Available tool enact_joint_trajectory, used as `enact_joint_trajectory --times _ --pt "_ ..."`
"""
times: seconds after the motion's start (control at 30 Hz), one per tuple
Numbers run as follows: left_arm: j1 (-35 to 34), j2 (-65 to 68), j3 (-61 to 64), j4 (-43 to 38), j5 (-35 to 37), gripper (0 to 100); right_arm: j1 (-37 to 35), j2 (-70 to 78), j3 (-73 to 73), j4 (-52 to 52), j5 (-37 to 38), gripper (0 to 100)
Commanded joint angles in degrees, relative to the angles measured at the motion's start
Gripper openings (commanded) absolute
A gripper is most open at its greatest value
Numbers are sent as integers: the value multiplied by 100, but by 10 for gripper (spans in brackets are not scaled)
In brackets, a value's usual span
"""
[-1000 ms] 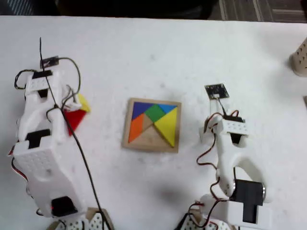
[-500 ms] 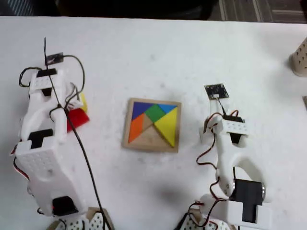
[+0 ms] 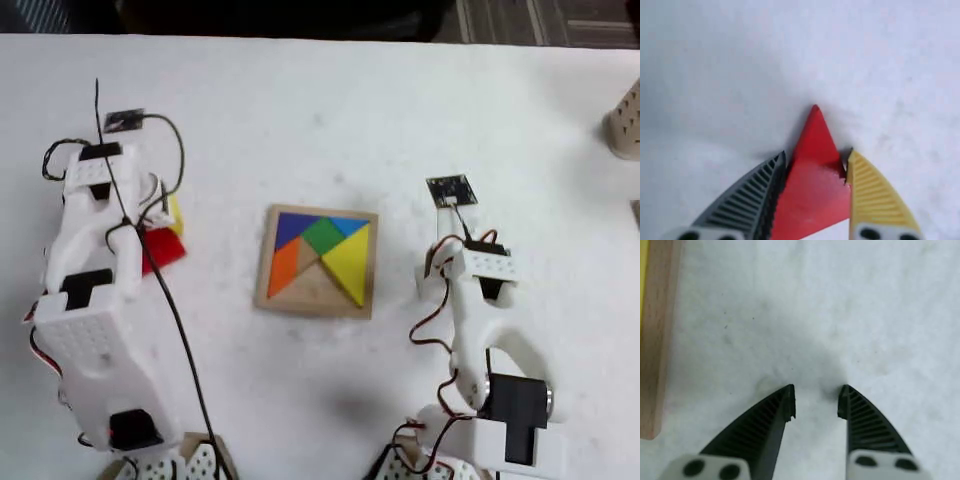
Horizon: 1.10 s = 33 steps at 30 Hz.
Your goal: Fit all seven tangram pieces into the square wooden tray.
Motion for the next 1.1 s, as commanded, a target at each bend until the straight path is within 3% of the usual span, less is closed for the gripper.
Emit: enact_joint_trajectory --times 0.0,0.17,0.37,0.8,0.97,1.07 --pt "242 -462 571 -246 -492 185 -84 -198 -9 4 70 137" --pt "523 -1763 2207 -1020 -703 185 -84 -198 -9 4 70 137" --pt "629 -2897 3525 -1143 -695 185 -75 -198 -9 -4 70 137" --pt "593 -2958 3771 -1099 -668 184 -75 -198 -9 -4 53 137" --pt "620 -2967 3534 -501 -712 172 -75 -207 -9 -4 53 137" --pt "620 -2958 3262 -123 -1319 106 -75 -207 -9 -4 53 137"
